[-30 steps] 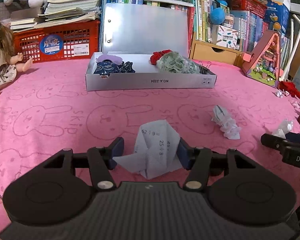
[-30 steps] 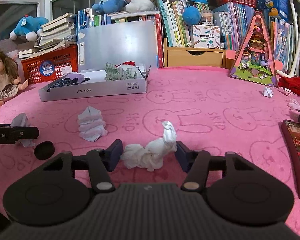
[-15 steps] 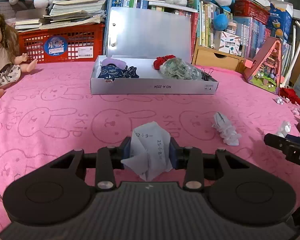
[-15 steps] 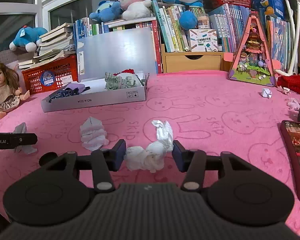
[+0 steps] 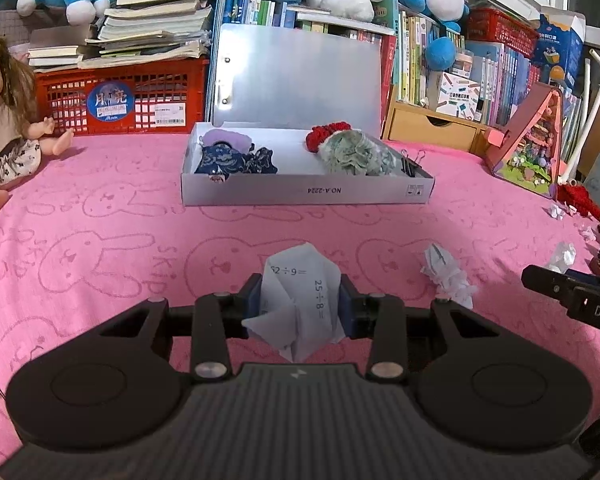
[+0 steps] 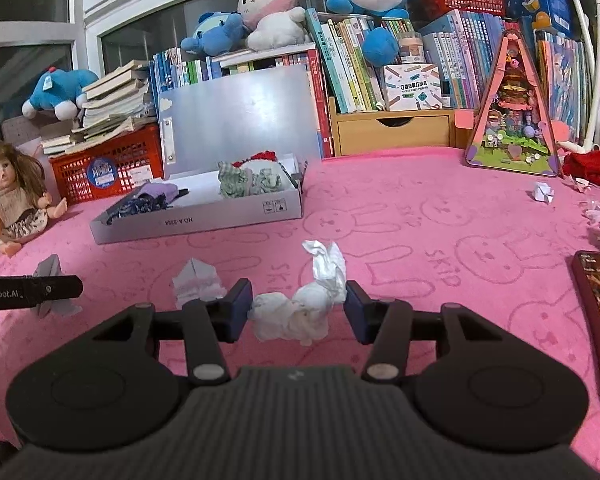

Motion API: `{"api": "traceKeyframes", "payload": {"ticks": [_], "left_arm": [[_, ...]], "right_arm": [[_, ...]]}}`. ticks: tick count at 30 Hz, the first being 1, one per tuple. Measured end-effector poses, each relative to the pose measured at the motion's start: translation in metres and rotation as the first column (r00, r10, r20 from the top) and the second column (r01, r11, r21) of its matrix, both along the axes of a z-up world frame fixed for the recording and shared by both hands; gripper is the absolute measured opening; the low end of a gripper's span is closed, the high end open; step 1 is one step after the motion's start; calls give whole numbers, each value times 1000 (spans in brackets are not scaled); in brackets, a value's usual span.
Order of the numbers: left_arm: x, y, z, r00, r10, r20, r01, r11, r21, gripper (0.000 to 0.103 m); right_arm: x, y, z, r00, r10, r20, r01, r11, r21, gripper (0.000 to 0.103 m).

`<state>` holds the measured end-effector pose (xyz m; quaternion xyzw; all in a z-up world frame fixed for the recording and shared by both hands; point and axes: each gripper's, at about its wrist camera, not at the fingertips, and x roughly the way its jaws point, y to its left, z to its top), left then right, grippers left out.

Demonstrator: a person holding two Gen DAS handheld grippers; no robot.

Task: Organize objects
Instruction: 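Carry the paper and tissue with both grippers over the white box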

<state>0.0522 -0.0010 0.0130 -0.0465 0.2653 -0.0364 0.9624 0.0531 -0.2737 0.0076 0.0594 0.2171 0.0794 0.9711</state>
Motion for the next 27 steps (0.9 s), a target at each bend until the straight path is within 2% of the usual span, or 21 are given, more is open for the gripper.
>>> {"api": "traceKeyframes", "payload": {"ticks": [12,20,27], "left_arm": [[23,7,25,999,-16,51,16,1000,0,44],[65,14,51,998,-16,64,16,1000,2,44],[102,17,63,999,-7,52,7,1000,-10,44]], "right_arm": [[28,5,26,1000,13,13,-14,1000,19,54],[73,2,58,999,39,-6,-38,995,90,54],[107,14,79,997,72,-13,-71,996,55,54]]}}
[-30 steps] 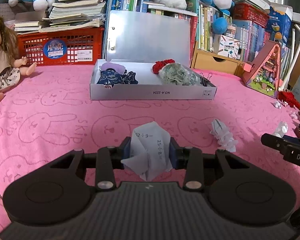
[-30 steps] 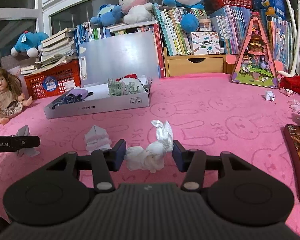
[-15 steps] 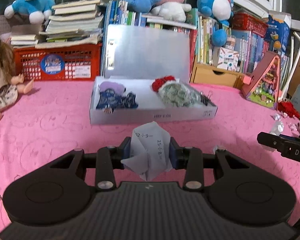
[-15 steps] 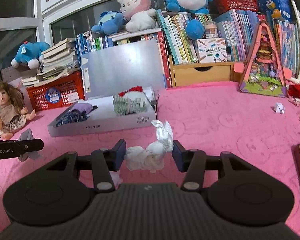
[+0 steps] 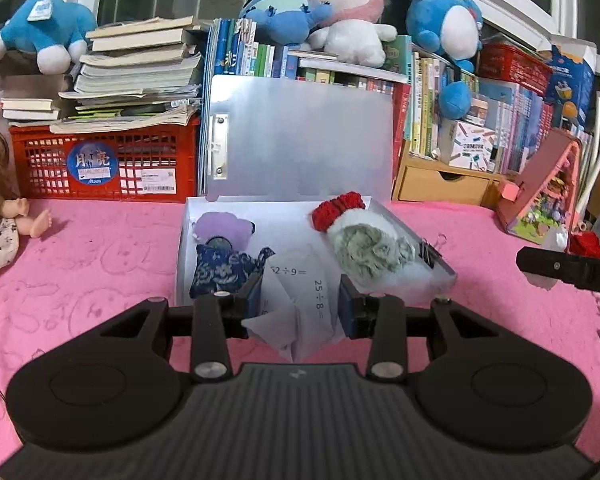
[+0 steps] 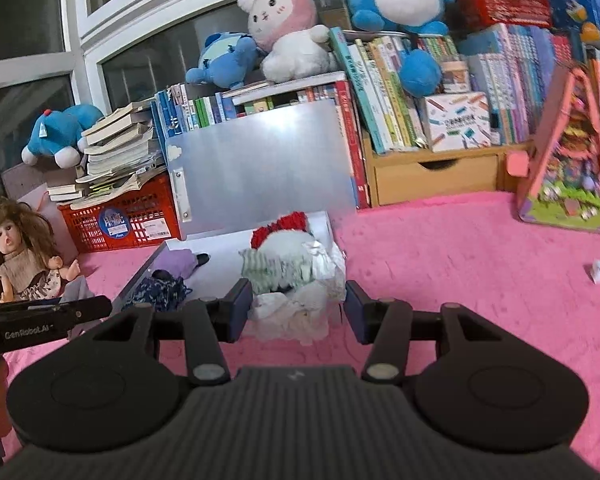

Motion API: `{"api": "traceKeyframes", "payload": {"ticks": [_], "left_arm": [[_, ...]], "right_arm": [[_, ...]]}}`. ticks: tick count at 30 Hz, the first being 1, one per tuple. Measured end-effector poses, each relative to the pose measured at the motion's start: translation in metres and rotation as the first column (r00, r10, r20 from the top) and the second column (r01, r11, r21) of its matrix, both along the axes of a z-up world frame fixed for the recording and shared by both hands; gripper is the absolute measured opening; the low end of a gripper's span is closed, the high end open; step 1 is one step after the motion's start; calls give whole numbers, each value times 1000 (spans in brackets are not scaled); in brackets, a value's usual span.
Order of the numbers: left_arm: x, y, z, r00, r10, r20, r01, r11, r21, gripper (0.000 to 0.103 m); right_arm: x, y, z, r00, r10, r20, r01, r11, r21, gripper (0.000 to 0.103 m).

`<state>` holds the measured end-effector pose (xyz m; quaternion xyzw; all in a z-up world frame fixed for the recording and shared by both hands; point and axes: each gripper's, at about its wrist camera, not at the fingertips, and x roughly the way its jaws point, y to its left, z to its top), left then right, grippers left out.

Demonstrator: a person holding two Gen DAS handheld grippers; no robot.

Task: Organize objects
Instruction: 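Carry the paper and tissue with both grippers over the white box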

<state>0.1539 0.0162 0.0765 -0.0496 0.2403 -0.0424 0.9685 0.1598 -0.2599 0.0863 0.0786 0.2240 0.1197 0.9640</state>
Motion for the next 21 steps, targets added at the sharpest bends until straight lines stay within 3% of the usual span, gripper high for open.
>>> {"api": "traceKeyframes", "payload": {"ticks": [12,21], "left_arm": [[57,13,25,999,28,-19,-29,999,-42,44],[96,17,45,999,51,-12,-51,999,-9,44]], "right_arm": [[50,25,27,999,39,-16,-39,999,16,54],[86,42,50,998,56,-18,-56,998,10,54]]}}
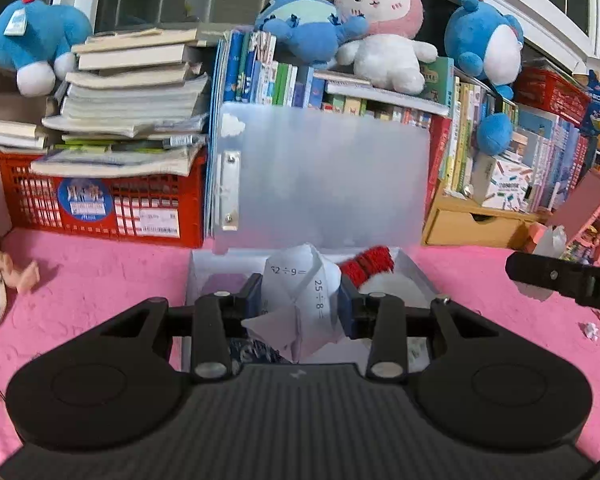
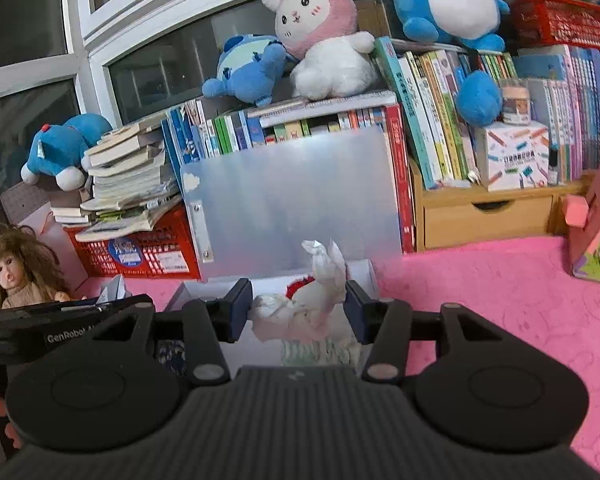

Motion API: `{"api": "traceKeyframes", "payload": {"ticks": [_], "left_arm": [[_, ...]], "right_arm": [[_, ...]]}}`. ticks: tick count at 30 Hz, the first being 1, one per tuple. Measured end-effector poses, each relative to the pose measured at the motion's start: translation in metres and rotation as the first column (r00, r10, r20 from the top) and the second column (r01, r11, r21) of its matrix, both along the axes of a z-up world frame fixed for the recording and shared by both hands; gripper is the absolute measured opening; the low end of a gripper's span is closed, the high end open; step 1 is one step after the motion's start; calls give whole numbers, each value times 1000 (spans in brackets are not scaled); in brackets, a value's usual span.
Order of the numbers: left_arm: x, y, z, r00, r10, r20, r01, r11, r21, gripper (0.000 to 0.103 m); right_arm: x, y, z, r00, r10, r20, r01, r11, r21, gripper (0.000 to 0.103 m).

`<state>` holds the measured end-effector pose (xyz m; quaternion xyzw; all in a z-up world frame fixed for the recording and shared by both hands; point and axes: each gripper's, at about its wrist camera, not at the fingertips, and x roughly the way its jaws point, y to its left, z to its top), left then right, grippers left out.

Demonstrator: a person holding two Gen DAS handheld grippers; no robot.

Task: Organize objects
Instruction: 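Carry the paper and tissue with both grippers over the white box, then lower the paper and tissue into the box and open both grippers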

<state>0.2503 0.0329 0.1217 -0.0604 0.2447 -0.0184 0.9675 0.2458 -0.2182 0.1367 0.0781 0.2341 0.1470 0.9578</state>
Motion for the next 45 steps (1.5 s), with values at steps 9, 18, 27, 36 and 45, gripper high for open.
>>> {"api": "traceKeyframes", "payload": {"ticks": [9,18,27,36,45], "left_arm": [[33,2,29,999,7,35,-7,1000,7,44],[65,7,-6,999,24,-31,-23,999,23,45],[81,21,-60,988,39,-149,-34,999,38,45],[85,29,-87,983,37,-178,-27,998,58,45],[91,32,-99,979,49,-200,-37,997,63,45]], "right_arm": [[34,18,28,1000,20,4,-20,1000,-12,54],[67,38,-2,993,41,-107,-39,999,17,54],[80,52,-60,971,70,-227,-68,998,16,54],[83,60,-88,959,91,-268,-91,996,12,54],[85,60,-101,957,96,-273,-88,995,43,53]]}}
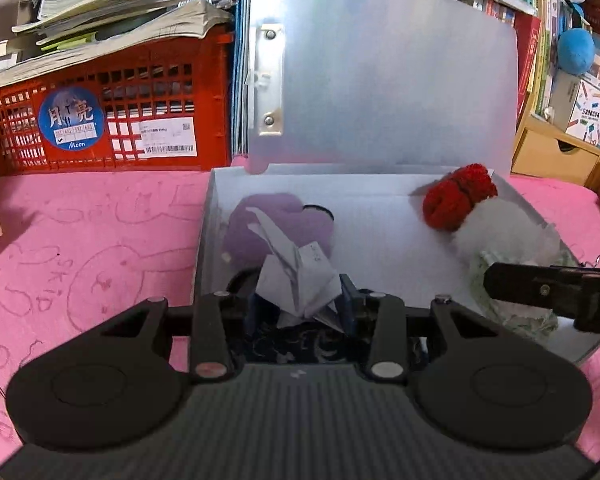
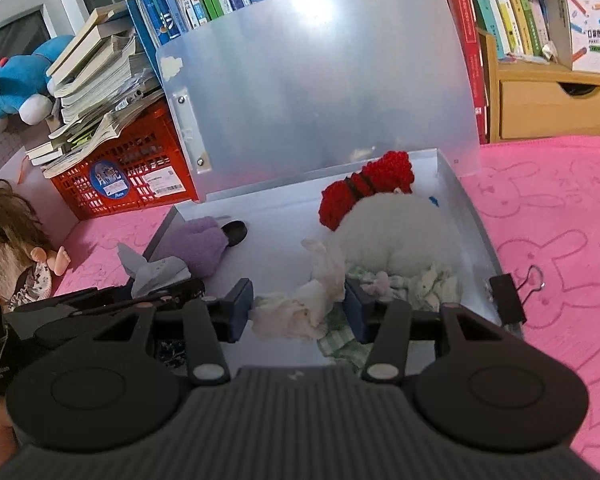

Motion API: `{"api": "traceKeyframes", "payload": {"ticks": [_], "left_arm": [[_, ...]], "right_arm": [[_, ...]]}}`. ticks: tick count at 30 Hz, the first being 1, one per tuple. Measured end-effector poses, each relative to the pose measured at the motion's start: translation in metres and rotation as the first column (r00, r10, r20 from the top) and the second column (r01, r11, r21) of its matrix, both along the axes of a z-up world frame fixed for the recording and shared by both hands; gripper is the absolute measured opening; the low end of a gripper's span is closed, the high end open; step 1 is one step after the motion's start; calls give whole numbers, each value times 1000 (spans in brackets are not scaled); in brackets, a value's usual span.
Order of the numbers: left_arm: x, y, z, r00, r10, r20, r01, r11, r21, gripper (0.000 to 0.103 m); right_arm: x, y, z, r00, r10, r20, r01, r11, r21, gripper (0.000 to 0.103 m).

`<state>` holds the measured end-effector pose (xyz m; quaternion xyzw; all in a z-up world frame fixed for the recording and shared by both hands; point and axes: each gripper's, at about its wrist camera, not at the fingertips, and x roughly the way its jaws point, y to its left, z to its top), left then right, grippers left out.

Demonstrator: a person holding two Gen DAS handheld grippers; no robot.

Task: Organize objects
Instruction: 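Lower the paper and tissue into the box and open both grippers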

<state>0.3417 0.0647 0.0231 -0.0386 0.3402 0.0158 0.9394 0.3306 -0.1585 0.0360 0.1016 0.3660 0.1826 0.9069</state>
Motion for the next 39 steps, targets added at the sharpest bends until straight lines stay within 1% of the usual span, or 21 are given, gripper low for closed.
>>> {"api": "traceKeyframes", "payload": {"ticks": [6,8,21,23,24,25,26,28,31,32,33,36,39], "left_arm": [[1,3,-4,1000,8,-4,-8,1000,-10,45],[1,3,-5,1000,1,-1,-1,1000,-1,45],[1,1,-6,1000,-5,13,5,1000,27,45],[1,1,-6,1000,-5,12,4,1000,29,45],[1,1,-7,1000,-5,11,5,1000,29,45],[1,1,-7,1000,-6,10,6,1000,29,45],[1,0,-6,1000,-9,1,9,999,33,46],[0,0,-2,1000,0,-19,1,999,35,50],[-7,-1,8,1000,-6,12,5,999,43,59],[-11,-2,12,1000,-8,24,7,999,51,64],[-14,-3,17,999,-10,34,8,998,56,67],[-25,-7,32,998,-21,58,16,997,72,70],[-39,-13,46,996,-30,79,24,996,81,73]], "right_arm": [[2,5,-13,1000,8,-19,-9,1000,-18,52],[3,4,-16,1000,5,-27,-5,1000,-12,52],[3,5,-21,1000,6,-28,-6,1000,-11,53],[2,6,-21,1000,8,-24,-9,1000,-21,56],[2,7,-21,1000,8,-21,-9,1000,-28,63],[2,7,-20,1000,8,-18,-9,999,-32,65],[1,8,-19,1000,8,-16,-9,999,-34,66],[-1,8,-15,1000,14,-9,-14,1000,-25,71],[-8,5,-3,1000,19,18,-18,1000,-4,78],[-11,4,1,999,21,32,-21,1000,-6,79],[-14,3,7,999,20,47,-20,1000,-11,81],[-25,-3,21,997,24,78,-23,1000,-12,87],[-39,-11,35,993,29,112,-27,1000,-15,88]]}}
